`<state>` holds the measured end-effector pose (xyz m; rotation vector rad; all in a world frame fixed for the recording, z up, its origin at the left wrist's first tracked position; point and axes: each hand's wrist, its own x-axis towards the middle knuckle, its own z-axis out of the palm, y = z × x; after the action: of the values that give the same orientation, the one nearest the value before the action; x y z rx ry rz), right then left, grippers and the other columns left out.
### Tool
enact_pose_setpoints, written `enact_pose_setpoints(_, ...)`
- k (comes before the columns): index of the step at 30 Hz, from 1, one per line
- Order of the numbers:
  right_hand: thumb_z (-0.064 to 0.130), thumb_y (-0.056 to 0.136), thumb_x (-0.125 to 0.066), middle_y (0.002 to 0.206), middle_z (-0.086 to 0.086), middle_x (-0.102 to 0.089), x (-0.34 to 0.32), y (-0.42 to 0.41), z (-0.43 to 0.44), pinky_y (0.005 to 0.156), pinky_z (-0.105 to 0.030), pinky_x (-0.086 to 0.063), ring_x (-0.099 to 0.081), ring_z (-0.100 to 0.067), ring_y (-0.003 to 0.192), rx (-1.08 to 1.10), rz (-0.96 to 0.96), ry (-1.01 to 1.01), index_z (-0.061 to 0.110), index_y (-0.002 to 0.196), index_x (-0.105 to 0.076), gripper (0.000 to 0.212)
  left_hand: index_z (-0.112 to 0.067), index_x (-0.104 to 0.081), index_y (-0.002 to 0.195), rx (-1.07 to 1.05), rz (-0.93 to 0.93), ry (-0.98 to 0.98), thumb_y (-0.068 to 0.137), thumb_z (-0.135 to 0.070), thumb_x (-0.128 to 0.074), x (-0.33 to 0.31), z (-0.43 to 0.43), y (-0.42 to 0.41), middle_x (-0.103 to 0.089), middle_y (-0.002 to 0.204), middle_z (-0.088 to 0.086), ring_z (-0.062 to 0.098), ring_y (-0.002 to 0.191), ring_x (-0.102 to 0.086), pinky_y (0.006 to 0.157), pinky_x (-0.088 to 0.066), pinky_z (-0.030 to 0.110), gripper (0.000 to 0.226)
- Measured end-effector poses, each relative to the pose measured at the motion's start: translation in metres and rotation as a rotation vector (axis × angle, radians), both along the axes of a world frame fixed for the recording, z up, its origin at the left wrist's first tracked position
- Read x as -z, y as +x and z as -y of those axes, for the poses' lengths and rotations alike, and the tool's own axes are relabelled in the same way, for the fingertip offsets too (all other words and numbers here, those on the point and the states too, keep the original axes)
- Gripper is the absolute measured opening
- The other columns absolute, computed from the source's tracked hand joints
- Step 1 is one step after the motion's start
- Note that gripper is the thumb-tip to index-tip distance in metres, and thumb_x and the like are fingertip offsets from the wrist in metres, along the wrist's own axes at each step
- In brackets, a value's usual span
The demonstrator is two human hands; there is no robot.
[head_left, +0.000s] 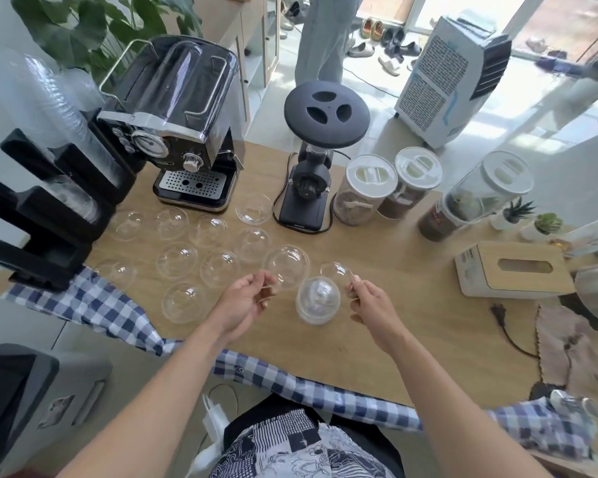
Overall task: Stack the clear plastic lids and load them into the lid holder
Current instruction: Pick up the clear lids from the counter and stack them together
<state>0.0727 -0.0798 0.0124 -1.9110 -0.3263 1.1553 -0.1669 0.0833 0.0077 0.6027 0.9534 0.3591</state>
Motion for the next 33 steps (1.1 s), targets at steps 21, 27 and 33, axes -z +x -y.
enact_pose_setpoints(21, 0.058, 0.114, -0.046, 0.114, 0.002, -0.07, 0.023, -0.03, 0.016, 0.081, -0.028, -0.052, -0.068, -0.015, 0.107, -0.139, 0.261, -0.088, 0.022, 0.116, -0.06, 0.038, -0.022, -0.07, 0.109, 0.526, -0.664, 0.618, 0.118, -0.039, -0.035, 0.017, 0.042, 0.046, -0.078, 0.102, -0.001, 0.018, 0.095, -0.075, 0.081, -0.056, 0.037, 0.039)
enact_pose_setpoints(27, 0.087, 0.096, -0.056, 0.154, 0.013, -0.05, 0.016, -0.03, 0.015, 0.111, -0.038, -0.055, -0.061, -0.009, 0.131, -0.224, 0.274, 0.026, 0.029, 0.161, -0.045, 0.088, -0.026, -0.057, 0.094, 0.612, -0.737, 0.826, 0.117, -0.039, -0.038, 0.018, 0.046, 0.049, -0.064, 0.089, -0.005, 0.011, 0.078, -0.058, 0.062, -0.038, 0.031, 0.033)
enact_pose_setpoints(33, 0.082, 0.095, -0.064, 0.153, 0.011, -0.054, 0.014, -0.032, 0.013, 0.11, -0.041, -0.058, -0.063, -0.007, 0.128, -0.316, 0.364, 0.025, 0.037, 0.16, -0.048, 0.08, -0.024, -0.059, 0.095, 0.632, -0.749, 0.864, 0.116, -0.041, -0.043, 0.017, 0.047, 0.049, -0.066, 0.088, -0.006, 0.009, 0.078, -0.059, 0.062, -0.04, 0.03, 0.031)
